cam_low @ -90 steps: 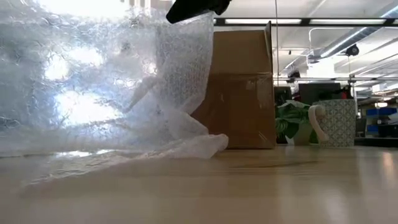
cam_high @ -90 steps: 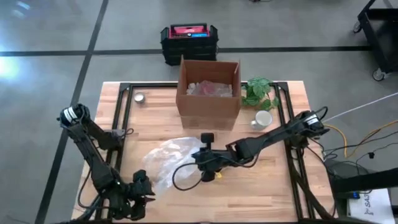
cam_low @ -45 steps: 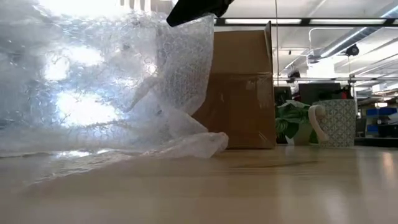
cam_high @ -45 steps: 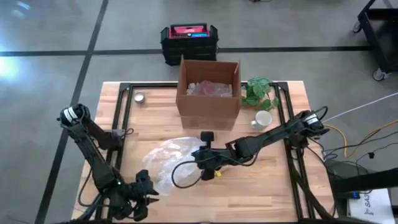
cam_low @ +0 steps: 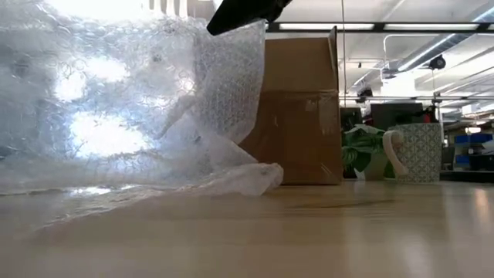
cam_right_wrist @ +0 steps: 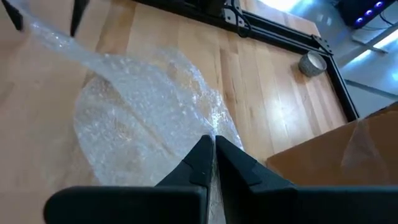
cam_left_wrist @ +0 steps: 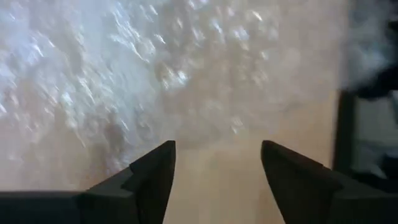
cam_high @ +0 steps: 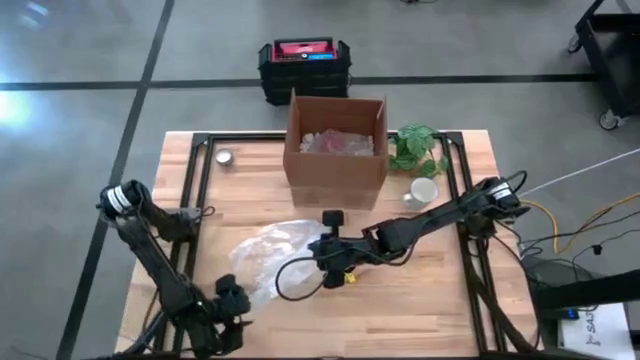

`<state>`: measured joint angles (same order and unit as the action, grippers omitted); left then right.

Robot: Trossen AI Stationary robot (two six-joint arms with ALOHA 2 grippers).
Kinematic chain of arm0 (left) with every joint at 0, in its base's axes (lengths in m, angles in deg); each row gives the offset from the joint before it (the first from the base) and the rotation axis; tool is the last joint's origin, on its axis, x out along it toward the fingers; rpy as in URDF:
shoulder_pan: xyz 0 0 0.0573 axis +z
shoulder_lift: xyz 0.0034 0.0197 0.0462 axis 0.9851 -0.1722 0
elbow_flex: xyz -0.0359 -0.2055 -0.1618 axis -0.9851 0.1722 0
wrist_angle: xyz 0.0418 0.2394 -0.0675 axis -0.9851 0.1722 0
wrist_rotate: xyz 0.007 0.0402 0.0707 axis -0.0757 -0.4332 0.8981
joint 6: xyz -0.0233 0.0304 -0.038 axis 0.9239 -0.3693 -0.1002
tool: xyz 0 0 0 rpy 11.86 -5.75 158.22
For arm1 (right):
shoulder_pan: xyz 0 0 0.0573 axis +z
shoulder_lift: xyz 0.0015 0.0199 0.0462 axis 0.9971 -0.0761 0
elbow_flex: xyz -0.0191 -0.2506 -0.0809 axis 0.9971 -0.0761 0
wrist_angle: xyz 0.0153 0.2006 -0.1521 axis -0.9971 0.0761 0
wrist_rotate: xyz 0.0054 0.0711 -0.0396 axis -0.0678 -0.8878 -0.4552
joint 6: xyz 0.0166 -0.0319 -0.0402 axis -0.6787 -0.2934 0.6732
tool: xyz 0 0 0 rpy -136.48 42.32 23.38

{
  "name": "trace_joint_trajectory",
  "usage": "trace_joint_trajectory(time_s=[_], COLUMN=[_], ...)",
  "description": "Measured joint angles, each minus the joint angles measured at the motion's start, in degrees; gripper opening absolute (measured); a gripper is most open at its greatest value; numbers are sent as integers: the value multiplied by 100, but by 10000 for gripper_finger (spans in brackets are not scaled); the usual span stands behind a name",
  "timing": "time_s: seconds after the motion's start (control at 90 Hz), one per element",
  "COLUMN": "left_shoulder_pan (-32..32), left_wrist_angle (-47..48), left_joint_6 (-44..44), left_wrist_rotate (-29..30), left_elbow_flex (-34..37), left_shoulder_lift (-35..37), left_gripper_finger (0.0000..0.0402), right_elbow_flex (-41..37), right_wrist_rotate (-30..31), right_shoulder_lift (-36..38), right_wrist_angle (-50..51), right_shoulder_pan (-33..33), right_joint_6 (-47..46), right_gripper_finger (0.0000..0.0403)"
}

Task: Wrap mug
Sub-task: Prepare the transparent bubble wrap

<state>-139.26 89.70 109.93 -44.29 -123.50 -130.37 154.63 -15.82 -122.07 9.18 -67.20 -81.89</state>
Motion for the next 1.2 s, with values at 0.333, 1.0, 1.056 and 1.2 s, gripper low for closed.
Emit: trace_joint_trajectory(time_s=[0.333, 1.0, 1.056, 1.2], left_shoulder_pan=[509, 1611, 1791, 2164], left_wrist_angle=[581, 3969, 3905, 3858], left_joint_6=[92, -1153, -1449, -1864], left_wrist_rotate=[822, 841, 880, 902], left_elbow_flex=[0, -3282, -3435, -3569], left_shoulder_lift=[-52, 642, 639, 634], left_gripper_finger=[143, 1, 1, 0], right_elbow_flex=[0, -232, -409, -562], right_wrist_rotate=[-7, -1814, -2013, -1547], right_shoulder_lift=[0, 1813, 1511, 277], right_wrist_angle=[-4, 27, -747, -1481], right_shoulder_pan=[2, 543, 652, 804], right_joint_6=[-111, -909, -757, -297], right_gripper_finger=[0, 180, 187, 183])
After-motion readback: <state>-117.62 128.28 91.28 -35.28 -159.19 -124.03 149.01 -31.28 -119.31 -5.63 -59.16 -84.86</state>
